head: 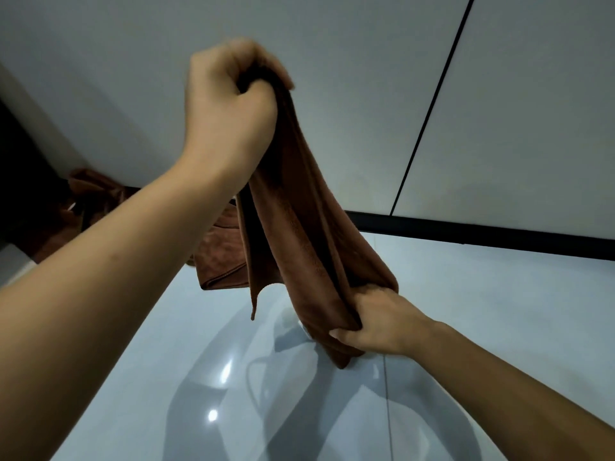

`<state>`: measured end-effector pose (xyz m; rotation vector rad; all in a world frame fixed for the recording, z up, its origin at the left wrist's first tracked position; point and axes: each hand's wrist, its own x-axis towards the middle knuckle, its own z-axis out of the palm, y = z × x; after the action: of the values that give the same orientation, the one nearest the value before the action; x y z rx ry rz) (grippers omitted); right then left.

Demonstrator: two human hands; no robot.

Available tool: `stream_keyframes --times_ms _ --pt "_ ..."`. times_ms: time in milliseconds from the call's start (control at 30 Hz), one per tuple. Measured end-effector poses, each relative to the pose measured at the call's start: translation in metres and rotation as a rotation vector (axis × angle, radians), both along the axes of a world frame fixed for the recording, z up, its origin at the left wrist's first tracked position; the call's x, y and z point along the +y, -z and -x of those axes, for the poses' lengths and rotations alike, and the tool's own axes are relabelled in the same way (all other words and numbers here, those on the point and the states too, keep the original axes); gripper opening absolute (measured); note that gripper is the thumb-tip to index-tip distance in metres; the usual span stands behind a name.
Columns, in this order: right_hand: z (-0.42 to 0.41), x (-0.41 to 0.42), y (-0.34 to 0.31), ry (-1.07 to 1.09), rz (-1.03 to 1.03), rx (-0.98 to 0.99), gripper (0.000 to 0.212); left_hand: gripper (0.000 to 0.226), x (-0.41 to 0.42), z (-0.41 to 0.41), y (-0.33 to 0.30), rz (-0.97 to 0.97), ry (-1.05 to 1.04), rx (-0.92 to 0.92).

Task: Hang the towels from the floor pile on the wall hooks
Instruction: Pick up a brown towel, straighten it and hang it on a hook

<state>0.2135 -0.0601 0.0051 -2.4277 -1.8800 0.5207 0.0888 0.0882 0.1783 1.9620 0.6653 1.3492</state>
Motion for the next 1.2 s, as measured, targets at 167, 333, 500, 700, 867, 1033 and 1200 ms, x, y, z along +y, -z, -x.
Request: stream_keyframes --times_ms 167,333,500,700,867,1033,1200 --pt "-0.025 -0.016 -0.014 -0.025 0.013 -0.214 0.054 0.042 0.019 0.001 0.023 0.115 -0.088 0.099" --pt "-0.05 -0.036 -0.042 -0.011 -0.041 -0.248 0.029 0.036 0.032 0.008 0.044 0.153 -0.143 0.193" --pt "-0.066 -0.054 -0.069 -0.051 -0.158 -0.401 0.018 0.033 0.038 0.015 0.059 0.246 -0.191 0.207" --pt "-0.061 -0.07 -0.086 -0.084 -0.256 -0.406 0.041 0.033 0.043 0.023 0.062 0.314 -0.227 0.203" --pt "-0.061 -0.071 -0.091 -0.058 -0.368 -0.375 0.066 0.033 0.045 0.028 0.064 0.313 -0.257 0.2" --pt "-0.066 -0.071 -0.089 -0.129 -0.549 -0.461 0.059 0.033 0.048 0.029 0.062 0.308 -0.266 0.18" --pt "-0.063 -0.071 -0.1 0.11 -0.692 -0.183 0.068 0.035 0.048 0.028 0.063 0.29 -0.243 0.178"
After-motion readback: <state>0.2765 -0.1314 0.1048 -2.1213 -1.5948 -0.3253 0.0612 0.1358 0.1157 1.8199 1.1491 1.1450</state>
